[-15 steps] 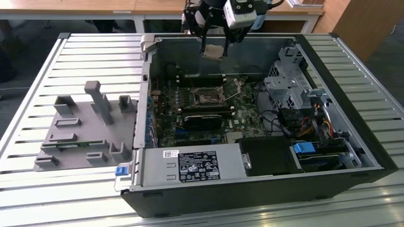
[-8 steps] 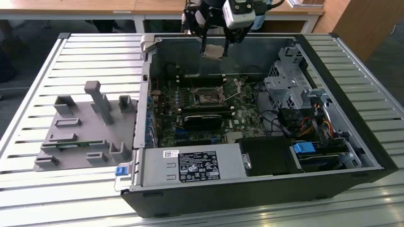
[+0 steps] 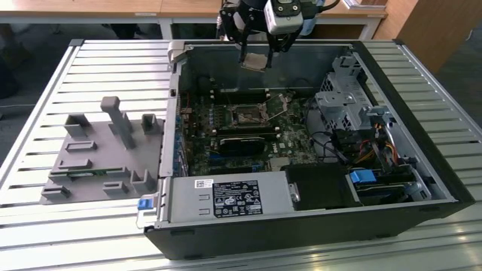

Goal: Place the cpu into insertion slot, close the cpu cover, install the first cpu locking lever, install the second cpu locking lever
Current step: 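Place the cpu into insertion slot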

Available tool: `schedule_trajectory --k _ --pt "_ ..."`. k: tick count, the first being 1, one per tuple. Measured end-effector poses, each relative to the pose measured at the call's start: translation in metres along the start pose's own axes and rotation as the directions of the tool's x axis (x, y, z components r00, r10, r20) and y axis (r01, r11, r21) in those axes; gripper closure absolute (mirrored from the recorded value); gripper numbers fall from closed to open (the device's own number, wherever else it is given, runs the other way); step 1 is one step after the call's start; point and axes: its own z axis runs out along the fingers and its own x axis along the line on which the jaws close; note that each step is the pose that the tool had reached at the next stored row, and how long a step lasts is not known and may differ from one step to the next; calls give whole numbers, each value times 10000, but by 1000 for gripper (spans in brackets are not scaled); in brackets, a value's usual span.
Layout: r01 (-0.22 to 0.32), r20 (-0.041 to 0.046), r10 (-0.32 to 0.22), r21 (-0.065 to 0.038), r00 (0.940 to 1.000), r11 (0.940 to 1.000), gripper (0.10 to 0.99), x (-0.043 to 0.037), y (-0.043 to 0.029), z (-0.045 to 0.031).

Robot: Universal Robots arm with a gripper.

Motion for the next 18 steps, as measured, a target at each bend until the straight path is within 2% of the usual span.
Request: schedule_trajectory --k 18 --pt "-873 78 873 -21 9962 9962 545 0 0 1"
